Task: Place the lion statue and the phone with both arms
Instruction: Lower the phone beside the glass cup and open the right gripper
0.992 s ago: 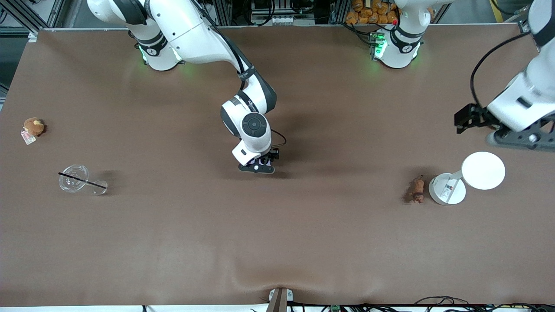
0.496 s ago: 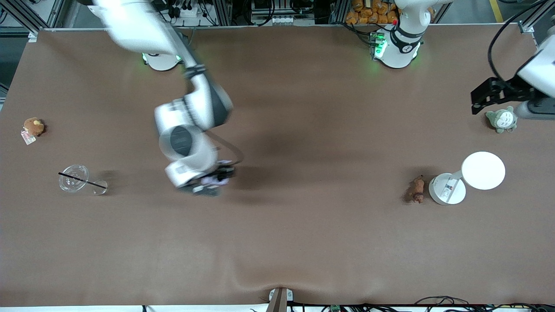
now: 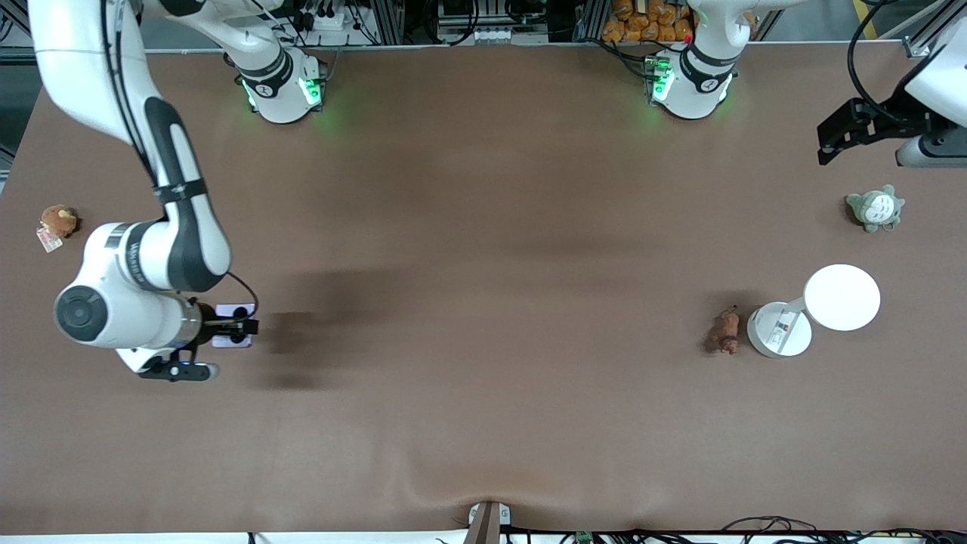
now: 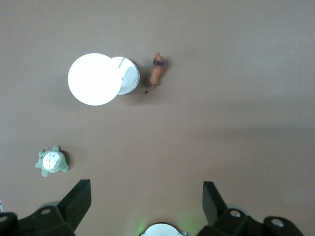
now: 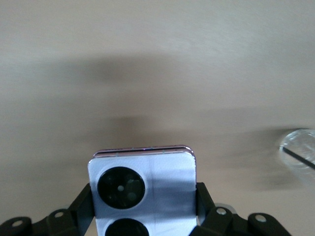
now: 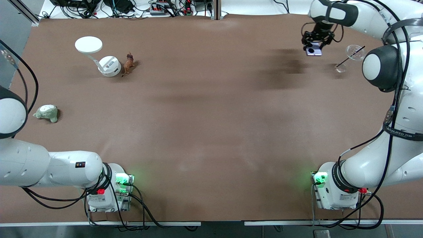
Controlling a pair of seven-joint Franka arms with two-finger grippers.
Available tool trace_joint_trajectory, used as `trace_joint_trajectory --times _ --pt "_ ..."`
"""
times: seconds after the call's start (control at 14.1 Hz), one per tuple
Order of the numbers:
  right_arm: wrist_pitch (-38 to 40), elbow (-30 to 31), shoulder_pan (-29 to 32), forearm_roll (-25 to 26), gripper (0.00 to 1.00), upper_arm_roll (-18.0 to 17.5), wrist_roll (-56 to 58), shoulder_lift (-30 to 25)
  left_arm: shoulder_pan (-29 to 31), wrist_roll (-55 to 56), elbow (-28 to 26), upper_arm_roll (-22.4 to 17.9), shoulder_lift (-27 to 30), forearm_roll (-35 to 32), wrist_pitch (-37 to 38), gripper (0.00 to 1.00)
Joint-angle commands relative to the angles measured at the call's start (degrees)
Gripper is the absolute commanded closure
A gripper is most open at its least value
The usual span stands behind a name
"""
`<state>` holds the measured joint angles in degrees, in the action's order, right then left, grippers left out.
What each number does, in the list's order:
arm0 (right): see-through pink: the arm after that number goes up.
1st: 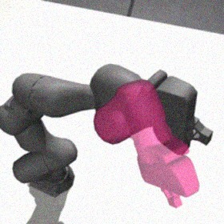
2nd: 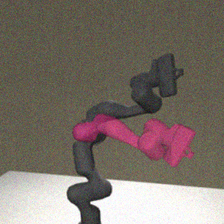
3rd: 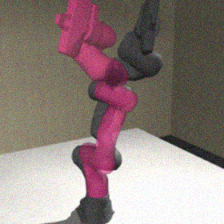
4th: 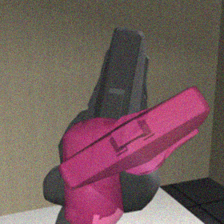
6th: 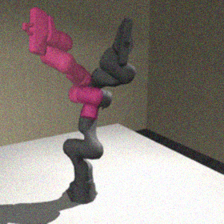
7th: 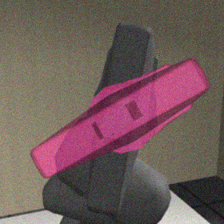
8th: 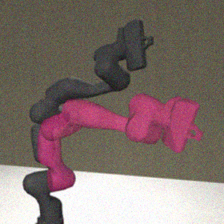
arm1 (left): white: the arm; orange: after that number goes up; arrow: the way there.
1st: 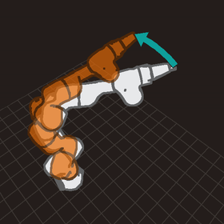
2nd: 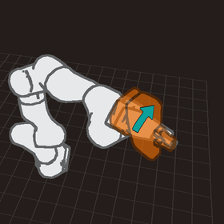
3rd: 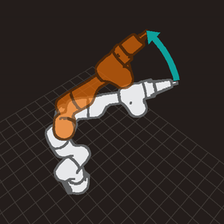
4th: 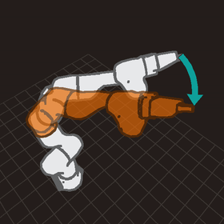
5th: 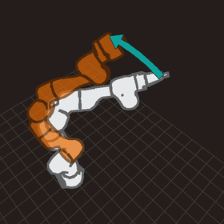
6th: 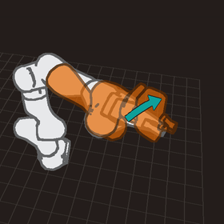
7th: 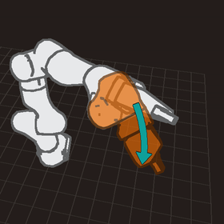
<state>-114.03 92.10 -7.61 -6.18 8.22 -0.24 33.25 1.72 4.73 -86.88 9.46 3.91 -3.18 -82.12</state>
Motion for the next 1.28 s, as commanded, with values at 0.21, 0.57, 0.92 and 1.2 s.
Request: trace_joint_trajectory --times 0.21,0.57,0.92,1.2 --pt "-4.0 0.1 5.8 3.6 0.91 -1.5 6.5 5.6 -4.2 2.8 -5.0 -5.8 5.1 0.6 -0.1 0.00" --pt "-5.4 0.2 5.9 3.1 0.91 -1.5 6.6 7.5 -3.6 2.7 -5.2 -6.0 4.0 0.3 -1.0 0.00" --pt "-5.9 1.1 5.7 2.8 0.69 -1.5 5.7 8.1 -3.3 2.2 -5.0 -5.8 3.6 0.2 -1.9 0.00" --pt "-5.7 1.1 5.4 3.1 0.00 -1.5 5.3 8.2 -3.2 2.2 -5.8 -5.9 3.7 0.5 -1.6 0.00"
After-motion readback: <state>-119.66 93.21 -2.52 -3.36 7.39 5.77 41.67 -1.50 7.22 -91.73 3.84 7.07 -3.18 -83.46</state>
